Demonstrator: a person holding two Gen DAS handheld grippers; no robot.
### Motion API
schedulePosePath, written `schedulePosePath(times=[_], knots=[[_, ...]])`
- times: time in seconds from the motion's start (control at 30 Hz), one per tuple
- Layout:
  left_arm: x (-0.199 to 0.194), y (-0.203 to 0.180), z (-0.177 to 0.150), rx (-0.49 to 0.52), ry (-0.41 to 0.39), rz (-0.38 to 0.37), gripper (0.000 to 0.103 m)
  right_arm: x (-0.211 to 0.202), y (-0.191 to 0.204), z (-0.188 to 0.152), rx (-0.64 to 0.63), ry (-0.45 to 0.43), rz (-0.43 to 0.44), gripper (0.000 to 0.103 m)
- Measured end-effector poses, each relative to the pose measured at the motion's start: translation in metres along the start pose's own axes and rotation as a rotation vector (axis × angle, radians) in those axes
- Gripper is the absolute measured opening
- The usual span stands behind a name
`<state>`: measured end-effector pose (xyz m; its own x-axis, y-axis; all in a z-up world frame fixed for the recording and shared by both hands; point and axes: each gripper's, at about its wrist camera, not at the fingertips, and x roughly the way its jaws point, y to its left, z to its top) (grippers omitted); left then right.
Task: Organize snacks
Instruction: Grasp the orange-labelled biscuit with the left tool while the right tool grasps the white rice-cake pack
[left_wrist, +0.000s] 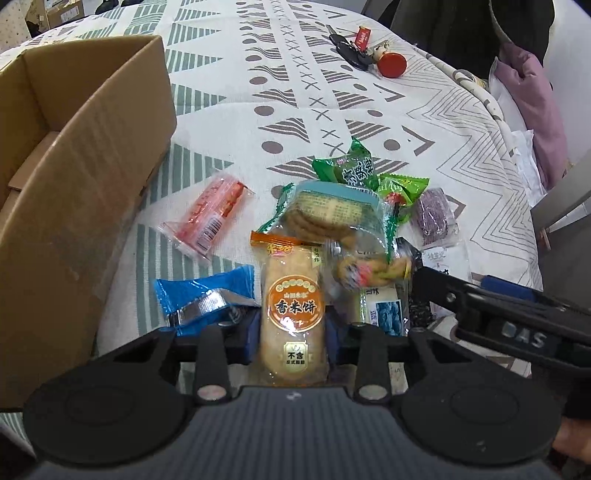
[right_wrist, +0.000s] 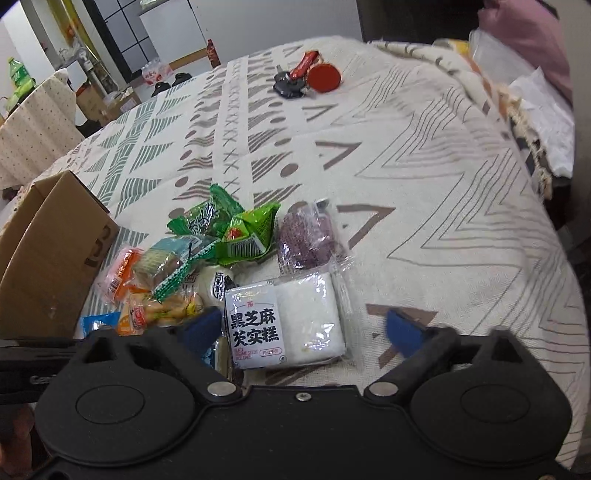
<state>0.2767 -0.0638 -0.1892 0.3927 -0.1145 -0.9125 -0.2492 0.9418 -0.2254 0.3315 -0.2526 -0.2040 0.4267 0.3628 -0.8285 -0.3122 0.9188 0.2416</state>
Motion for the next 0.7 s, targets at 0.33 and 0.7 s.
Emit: schedulePosePath(times=[0.33, 0.7], knots=[[-0.028, -0.001, -0.004, 0.012, -0.041, 0.008, 0.034, -0.020, -0.005, -0.009, 0.045, 0.003, 0.048, 0.054], [-0.076, 0.000, -0.014, 0.015, -0.112, 0.015, 0.034, -0.072, 0.005, -0.021, 0.123, -0.122, 0.091, 0.054]])
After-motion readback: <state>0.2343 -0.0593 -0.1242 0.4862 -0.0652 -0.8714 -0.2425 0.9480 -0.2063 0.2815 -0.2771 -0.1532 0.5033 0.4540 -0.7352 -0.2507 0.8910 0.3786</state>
